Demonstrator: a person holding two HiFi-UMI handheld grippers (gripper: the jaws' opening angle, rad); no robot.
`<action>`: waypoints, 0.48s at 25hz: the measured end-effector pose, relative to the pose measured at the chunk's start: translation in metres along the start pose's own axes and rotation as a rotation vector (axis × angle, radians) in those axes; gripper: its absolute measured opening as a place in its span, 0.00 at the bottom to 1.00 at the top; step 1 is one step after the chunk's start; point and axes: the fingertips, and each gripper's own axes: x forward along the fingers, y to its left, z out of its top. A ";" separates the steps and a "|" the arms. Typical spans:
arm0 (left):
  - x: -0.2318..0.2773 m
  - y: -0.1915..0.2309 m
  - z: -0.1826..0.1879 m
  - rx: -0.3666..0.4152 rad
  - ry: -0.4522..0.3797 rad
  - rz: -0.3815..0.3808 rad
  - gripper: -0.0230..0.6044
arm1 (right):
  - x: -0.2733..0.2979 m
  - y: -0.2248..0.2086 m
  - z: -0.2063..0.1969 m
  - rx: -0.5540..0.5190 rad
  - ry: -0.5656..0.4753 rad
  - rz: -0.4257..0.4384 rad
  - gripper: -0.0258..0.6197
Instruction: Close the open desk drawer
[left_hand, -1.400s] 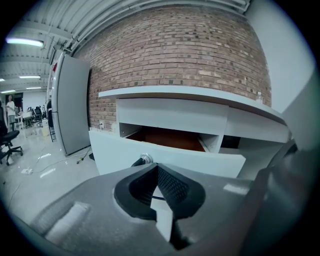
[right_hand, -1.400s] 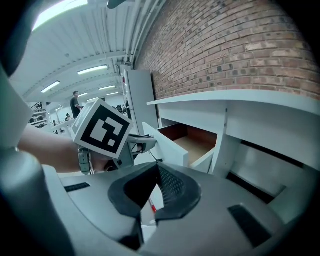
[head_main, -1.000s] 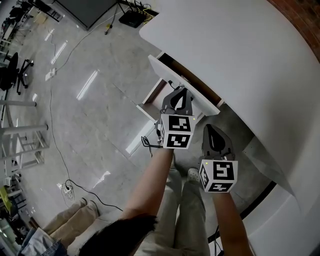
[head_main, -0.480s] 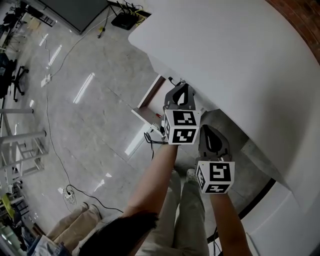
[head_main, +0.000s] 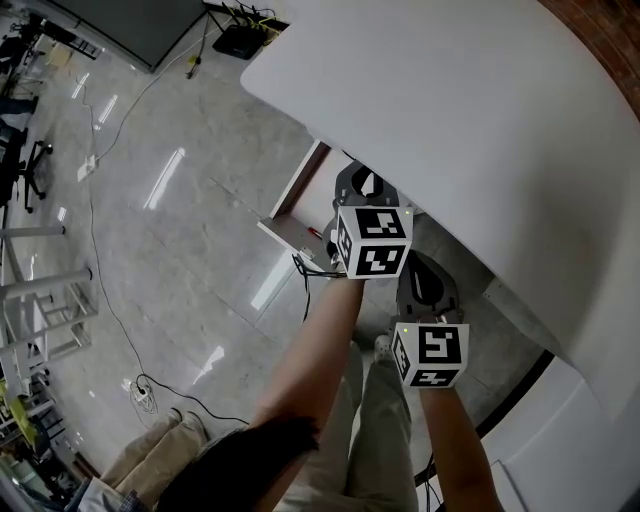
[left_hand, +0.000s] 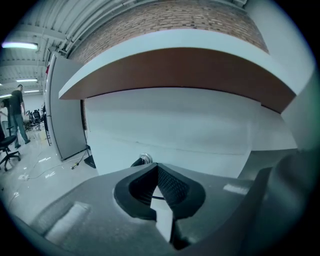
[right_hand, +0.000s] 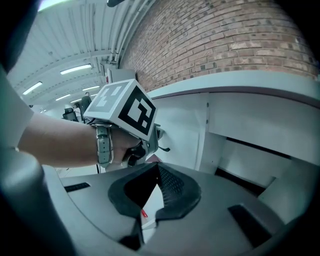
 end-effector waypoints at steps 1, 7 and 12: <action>0.001 -0.001 0.000 0.003 -0.003 0.001 0.03 | 0.000 -0.001 -0.002 -0.001 0.003 0.001 0.06; 0.008 -0.002 0.002 0.004 -0.005 -0.008 0.03 | 0.002 -0.003 -0.008 0.002 0.016 -0.010 0.06; 0.010 -0.001 0.001 -0.011 -0.018 -0.010 0.03 | 0.005 -0.006 -0.011 0.003 0.021 -0.019 0.06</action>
